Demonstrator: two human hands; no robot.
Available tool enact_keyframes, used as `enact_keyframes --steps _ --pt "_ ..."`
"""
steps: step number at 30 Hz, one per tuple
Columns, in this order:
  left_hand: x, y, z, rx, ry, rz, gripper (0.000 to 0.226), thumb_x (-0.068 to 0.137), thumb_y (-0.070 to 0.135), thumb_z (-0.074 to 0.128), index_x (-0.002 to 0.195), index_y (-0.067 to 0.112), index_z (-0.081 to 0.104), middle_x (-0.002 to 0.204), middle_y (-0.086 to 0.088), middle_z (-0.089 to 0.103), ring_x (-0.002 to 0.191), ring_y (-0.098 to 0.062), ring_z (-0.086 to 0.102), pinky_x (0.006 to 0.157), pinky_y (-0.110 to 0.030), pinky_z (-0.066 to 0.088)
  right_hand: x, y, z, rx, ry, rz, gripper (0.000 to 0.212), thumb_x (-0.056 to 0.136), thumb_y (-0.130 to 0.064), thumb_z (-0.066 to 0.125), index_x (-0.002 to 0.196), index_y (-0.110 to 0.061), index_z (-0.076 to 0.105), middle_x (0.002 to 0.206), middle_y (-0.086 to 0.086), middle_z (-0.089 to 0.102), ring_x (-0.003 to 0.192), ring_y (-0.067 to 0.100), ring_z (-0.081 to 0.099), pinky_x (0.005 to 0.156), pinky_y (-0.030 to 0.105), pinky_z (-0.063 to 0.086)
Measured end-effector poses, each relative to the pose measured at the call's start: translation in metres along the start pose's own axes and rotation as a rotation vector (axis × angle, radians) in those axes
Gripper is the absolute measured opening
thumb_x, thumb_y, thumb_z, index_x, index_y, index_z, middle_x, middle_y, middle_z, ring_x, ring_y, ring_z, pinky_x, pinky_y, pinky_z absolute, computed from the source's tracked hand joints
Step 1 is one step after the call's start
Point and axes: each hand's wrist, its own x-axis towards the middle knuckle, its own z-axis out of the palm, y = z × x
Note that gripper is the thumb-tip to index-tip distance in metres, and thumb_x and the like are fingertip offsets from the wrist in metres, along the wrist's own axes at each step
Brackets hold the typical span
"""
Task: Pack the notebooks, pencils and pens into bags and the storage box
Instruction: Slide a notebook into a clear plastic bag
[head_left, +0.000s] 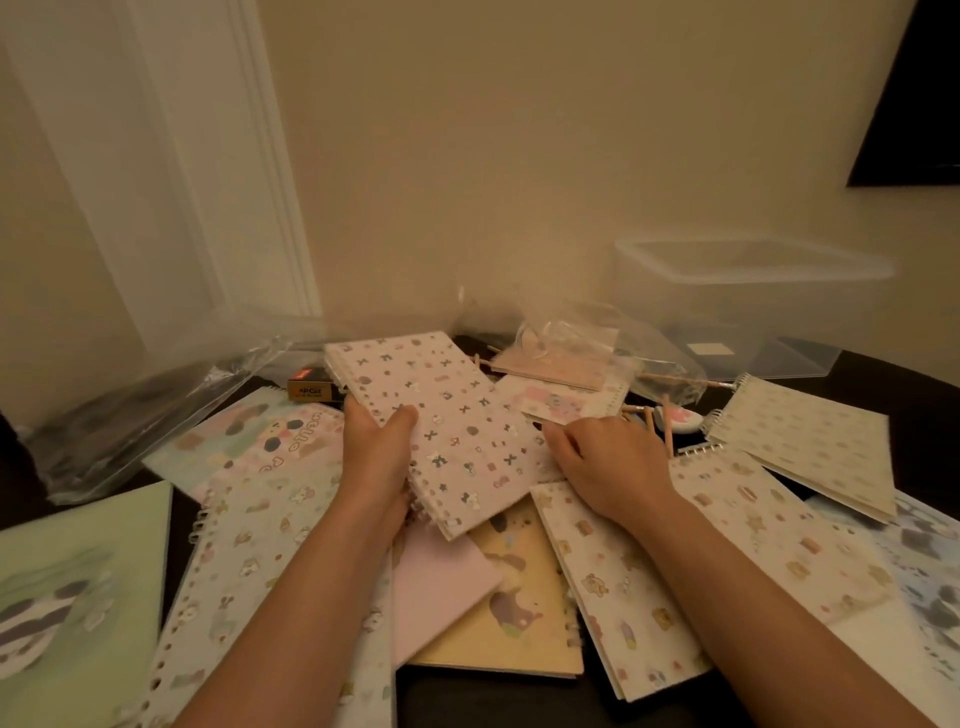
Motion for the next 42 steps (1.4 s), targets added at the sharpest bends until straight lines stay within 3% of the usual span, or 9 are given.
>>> enact_keyframes --steps 3,8,16,23,26,29,35,39,42 --pt "0.003 0.0 0.001 -0.023 0.017 -0.012 0.052 0.094 0.005 0.049 0.139 0.024 0.032 0.121 -0.002 0.056 0.108 -0.024 0.059 0.091 -0.047 0.05 0.002 0.0 0.001 0.077 -0.072 -0.005 0.055 0.099 -0.048 0.028 0.056 -0.018 0.042 0.058 -0.002 0.048 0.062 0.018 0.05 0.059 0.032 0.033" --pt "0.009 -0.002 0.004 -0.005 0.0 -0.033 0.05 0.093 0.006 0.05 0.137 0.024 0.034 0.122 -0.003 0.056 0.108 -0.025 0.058 0.091 -0.049 0.05 0.011 0.004 -0.003 0.15 -0.019 0.025 0.056 0.099 -0.047 0.027 0.054 -0.017 0.039 0.053 -0.002 0.045 0.054 0.016 0.047 0.056 0.032 0.035" --pt "0.002 0.003 0.001 -0.003 -0.029 -0.023 0.048 0.093 0.004 0.05 0.135 0.023 0.037 0.116 -0.002 0.057 0.104 -0.023 0.06 0.084 -0.042 0.052 0.009 0.013 -0.01 0.148 -0.283 -0.101 0.053 0.097 -0.052 0.032 0.057 -0.018 0.036 0.051 -0.002 0.039 0.05 0.016 0.038 0.071 0.033 0.04" --pt "-0.007 0.008 -0.009 -0.067 -0.037 -0.061 0.05 0.094 0.004 0.049 0.138 0.024 0.036 0.115 -0.002 0.057 0.091 -0.019 0.062 0.066 -0.034 0.052 0.0 0.007 -0.012 0.171 -0.088 -0.135 0.057 0.098 -0.049 0.028 0.051 -0.019 0.032 0.051 -0.004 0.036 0.05 0.01 0.032 0.071 0.033 0.031" --pt "-0.007 0.011 -0.013 -0.047 -0.065 -0.08 0.051 0.094 0.005 0.05 0.139 0.024 0.037 0.118 -0.004 0.058 0.092 -0.02 0.062 0.064 -0.033 0.052 -0.002 -0.001 -0.034 0.257 -0.039 -0.091 0.055 0.098 -0.05 0.025 0.053 -0.019 0.038 0.055 -0.005 0.042 0.053 0.009 0.038 0.062 0.032 0.032" --pt "-0.007 0.012 -0.015 0.057 -0.158 -0.134 0.045 0.093 0.005 0.051 0.134 0.022 0.043 0.117 -0.008 0.061 0.091 -0.023 0.064 0.062 -0.033 0.052 -0.001 -0.02 -0.052 0.307 -0.073 -0.218 0.054 0.096 -0.051 0.028 0.055 -0.018 0.038 0.052 -0.004 0.038 0.049 0.012 0.033 0.051 0.027 0.027" --pt "-0.003 0.018 -0.018 0.244 -0.484 -0.366 0.027 0.092 0.017 0.052 0.117 0.01 0.061 0.089 -0.012 0.072 0.079 -0.024 0.069 0.066 -0.033 0.054 0.02 -0.071 -0.043 0.287 -0.194 -0.626 0.042 0.096 -0.032 0.046 0.057 -0.018 0.053 0.049 -0.005 0.039 0.046 0.011 0.032 0.051 0.029 0.031" --pt "0.002 0.015 -0.022 0.049 -0.564 -0.512 0.05 0.094 0.045 0.042 0.097 0.006 0.073 0.088 -0.018 0.069 0.083 -0.028 0.067 0.079 -0.038 0.05 0.024 -0.087 -0.028 0.302 -0.126 -0.78 0.042 0.085 -0.014 0.051 0.053 -0.035 0.035 0.045 -0.011 0.037 0.041 0.009 0.033 0.049 0.025 0.032" --pt "0.002 0.012 -0.023 -0.037 -0.591 -0.523 0.059 0.094 0.053 0.034 0.104 0.007 0.071 0.097 -0.019 0.069 0.09 -0.03 0.067 0.082 -0.039 0.051 0.022 -0.086 -0.013 0.451 -0.015 -0.777 0.021 0.085 -0.015 0.05 0.066 -0.024 0.05 0.05 -0.006 0.047 0.044 0.01 0.04 0.048 0.029 0.036"
